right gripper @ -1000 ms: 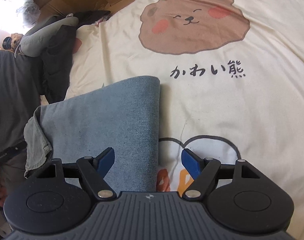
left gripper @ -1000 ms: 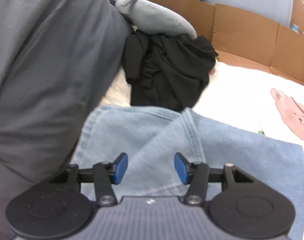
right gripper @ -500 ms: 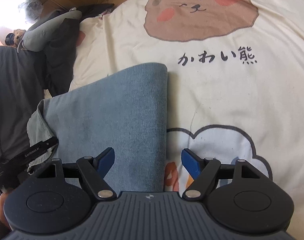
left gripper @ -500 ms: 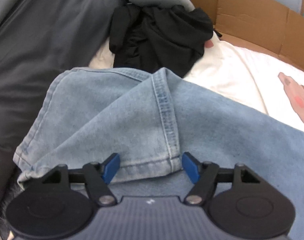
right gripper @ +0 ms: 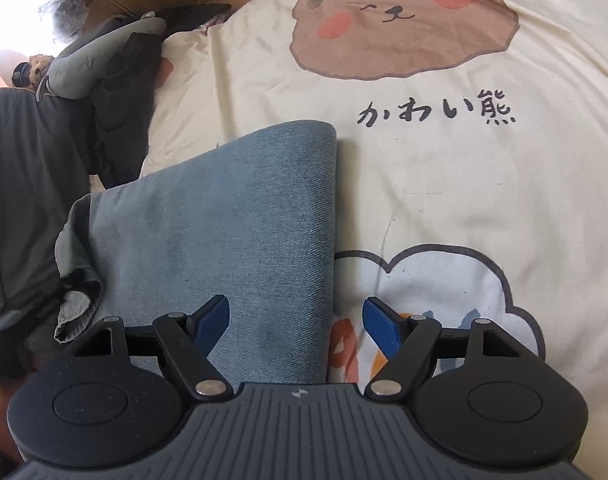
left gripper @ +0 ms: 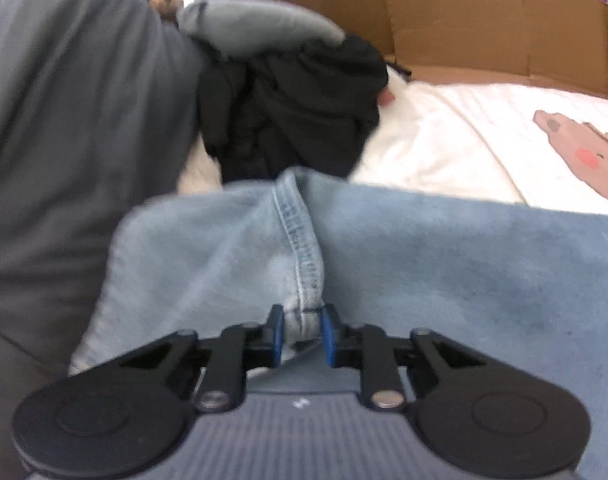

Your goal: Fold clothes

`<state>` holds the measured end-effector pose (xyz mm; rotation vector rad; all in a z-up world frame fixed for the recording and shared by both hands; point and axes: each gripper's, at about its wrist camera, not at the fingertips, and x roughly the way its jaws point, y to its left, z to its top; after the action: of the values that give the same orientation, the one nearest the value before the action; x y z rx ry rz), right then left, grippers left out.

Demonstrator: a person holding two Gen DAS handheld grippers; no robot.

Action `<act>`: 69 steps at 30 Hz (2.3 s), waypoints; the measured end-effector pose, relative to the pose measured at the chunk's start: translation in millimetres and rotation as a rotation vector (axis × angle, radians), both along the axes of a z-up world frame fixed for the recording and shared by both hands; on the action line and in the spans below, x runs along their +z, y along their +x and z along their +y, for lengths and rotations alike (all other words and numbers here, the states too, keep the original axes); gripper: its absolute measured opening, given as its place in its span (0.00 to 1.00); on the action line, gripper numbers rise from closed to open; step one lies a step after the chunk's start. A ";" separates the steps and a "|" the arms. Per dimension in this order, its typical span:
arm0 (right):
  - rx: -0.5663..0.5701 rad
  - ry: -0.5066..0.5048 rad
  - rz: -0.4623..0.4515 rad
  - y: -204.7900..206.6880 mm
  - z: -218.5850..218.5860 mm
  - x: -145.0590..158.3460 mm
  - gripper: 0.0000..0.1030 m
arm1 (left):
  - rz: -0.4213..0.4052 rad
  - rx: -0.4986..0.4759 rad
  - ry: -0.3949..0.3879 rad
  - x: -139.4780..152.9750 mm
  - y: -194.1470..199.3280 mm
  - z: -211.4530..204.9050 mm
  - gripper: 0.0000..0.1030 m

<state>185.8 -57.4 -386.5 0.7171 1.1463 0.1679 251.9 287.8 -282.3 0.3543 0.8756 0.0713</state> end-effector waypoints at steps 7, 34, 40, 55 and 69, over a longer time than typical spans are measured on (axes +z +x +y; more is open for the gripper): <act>0.001 0.006 0.010 -0.3 -0.4 0.8 0.77 | -0.045 -0.008 0.028 36.2 26.5 30.6 0.14; -0.011 0.028 0.022 2.1 -1.1 -1.2 0.77 | -0.083 0.188 -0.165 60.6 65.4 126.7 0.60; -0.001 0.024 0.027 0.7 2.3 -2.7 0.77 | 0.008 0.084 -0.157 41.7 53.4 110.9 0.69; 0.017 0.039 0.010 0.5 2.1 -6.3 0.77 | 0.051 0.092 -0.104 18.7 79.3 138.9 0.03; -0.067 0.263 -0.033 -3.4 -12.7 -25.0 0.77 | 0.000 0.164 -0.072 23.2 61.5 149.8 0.61</act>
<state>182.4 -70.1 -411.5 0.9812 1.0775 0.2763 313.4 437.6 -259.0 0.2143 0.9039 0.1907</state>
